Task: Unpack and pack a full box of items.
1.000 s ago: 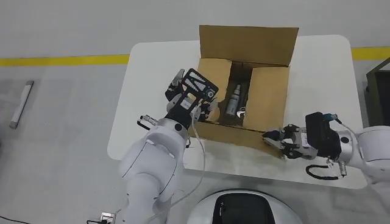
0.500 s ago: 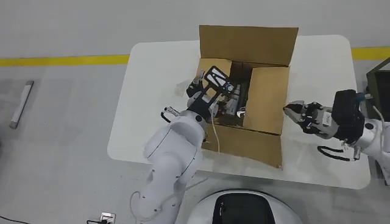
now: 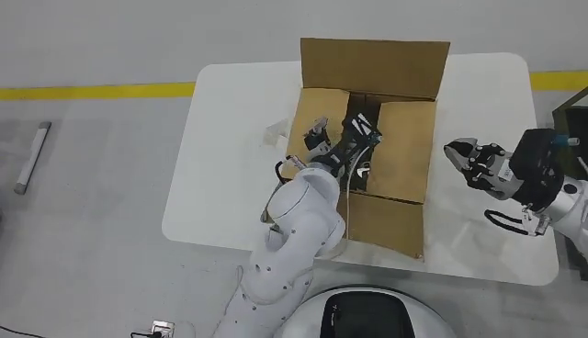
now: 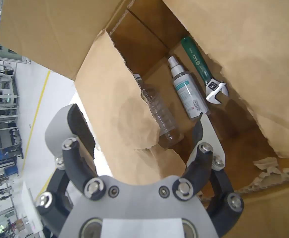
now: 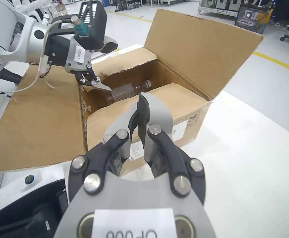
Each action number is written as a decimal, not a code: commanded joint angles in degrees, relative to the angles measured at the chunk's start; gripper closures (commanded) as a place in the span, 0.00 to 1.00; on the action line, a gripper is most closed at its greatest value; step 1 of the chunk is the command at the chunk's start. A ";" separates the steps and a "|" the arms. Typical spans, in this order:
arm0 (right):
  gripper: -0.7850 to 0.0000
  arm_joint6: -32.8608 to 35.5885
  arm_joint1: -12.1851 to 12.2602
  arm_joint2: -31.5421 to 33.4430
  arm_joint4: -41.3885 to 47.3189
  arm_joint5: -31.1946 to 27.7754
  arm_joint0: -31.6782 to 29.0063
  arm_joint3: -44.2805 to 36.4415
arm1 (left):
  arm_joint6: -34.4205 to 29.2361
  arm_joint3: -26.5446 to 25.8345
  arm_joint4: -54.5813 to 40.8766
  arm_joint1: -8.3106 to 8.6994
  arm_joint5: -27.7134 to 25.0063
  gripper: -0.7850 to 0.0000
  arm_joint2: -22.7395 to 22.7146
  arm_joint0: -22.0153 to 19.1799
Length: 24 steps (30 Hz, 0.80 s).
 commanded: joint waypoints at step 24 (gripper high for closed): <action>1.00 -0.15 -0.02 -1.79 -0.40 -0.49 2.12 2.27 | 3.02 -3.61 -0.58 -0.56 5.28 1.00 -5.23 3.16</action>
